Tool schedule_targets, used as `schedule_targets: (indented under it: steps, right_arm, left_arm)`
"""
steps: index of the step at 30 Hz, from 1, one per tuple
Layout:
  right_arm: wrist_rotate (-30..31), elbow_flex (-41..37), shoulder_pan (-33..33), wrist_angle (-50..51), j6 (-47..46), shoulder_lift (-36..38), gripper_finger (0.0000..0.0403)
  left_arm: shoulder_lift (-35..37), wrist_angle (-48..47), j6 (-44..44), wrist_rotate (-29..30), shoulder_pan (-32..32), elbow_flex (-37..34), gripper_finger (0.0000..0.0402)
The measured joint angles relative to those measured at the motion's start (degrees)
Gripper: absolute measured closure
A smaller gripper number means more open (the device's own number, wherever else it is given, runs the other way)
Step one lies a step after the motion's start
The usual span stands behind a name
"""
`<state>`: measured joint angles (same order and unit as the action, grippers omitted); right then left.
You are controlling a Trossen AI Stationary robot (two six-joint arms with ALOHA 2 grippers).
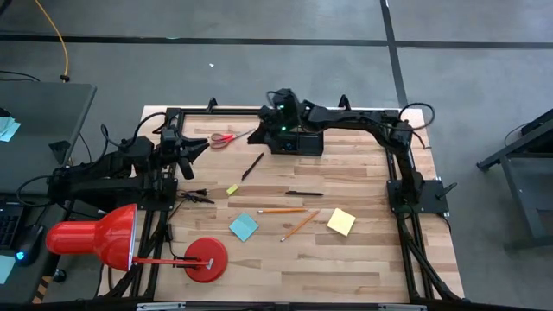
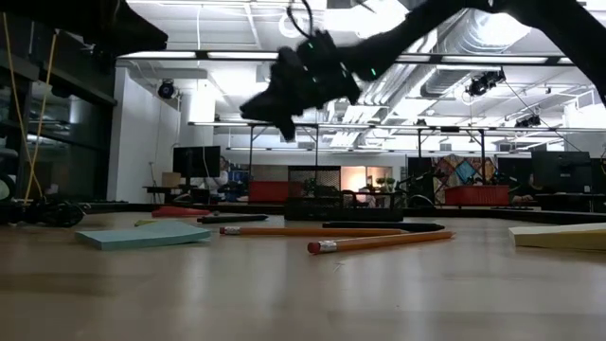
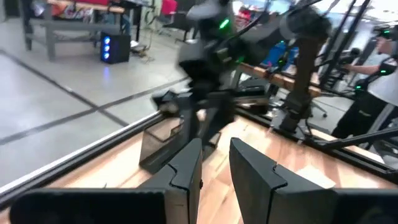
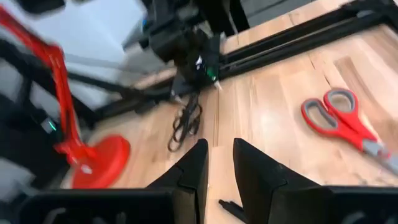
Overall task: Pick and place office supplies into organizer
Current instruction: Put the orange scissors in the black desk organizer
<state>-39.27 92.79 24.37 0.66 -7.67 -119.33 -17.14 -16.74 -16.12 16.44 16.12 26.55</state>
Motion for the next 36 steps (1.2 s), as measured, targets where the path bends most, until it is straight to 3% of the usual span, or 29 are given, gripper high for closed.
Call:
schedule_targets:
  steps: [3,6,12,19,23,27,32,36]
  right_arm:
    - [2.2,5.22,-1.36,9.3,6.9,0.0,0.0336]
    - [2.93,7.19,-1.15,11.51,8.11,0.07,0.0336]
    - [2.99,7.3,0.61,12.92,4.21,-0.64,0.0336]
    - [5.92,10.1,-2.01,13.75,-1.92,-5.82,0.0336]
    - [1.58,11.04,-2.31,12.79,-6.82,-6.71,0.0336]
    - [-5.94,11.06,-2.15,12.59,-8.42,-5.38,0.0336]
    - [-13.76,8.72,-2.08,-2.51,-17.71,-0.68,0.0336]
    - [-11.88,4.01,-2.69,-26.98,-28.61,6.49,0.0336]
  left_arm:
    - [-0.01,-0.66,-2.65,1.08,0.0,0.0,0.0328]
    - [0.01,0.46,-3.72,0.58,0.0,0.0,0.0328]
    - [2.11,4.23,-1.43,1.89,0.0,0.04,0.0328]
    - [11.13,-3.02,1.45,11.1,0.04,0.02,0.0328]
    - [12.21,-10.62,0.2,10.8,0.01,0.04,0.0328]
    - [8.52,-17.65,-1.91,10.32,0.02,0.0,0.0328]
    - [2.07,-15.87,-2.18,11.04,0.02,-0.02,0.0328]
    - [-2.8,-9.12,-2.21,11.09,0.04,0.0,0.0328]
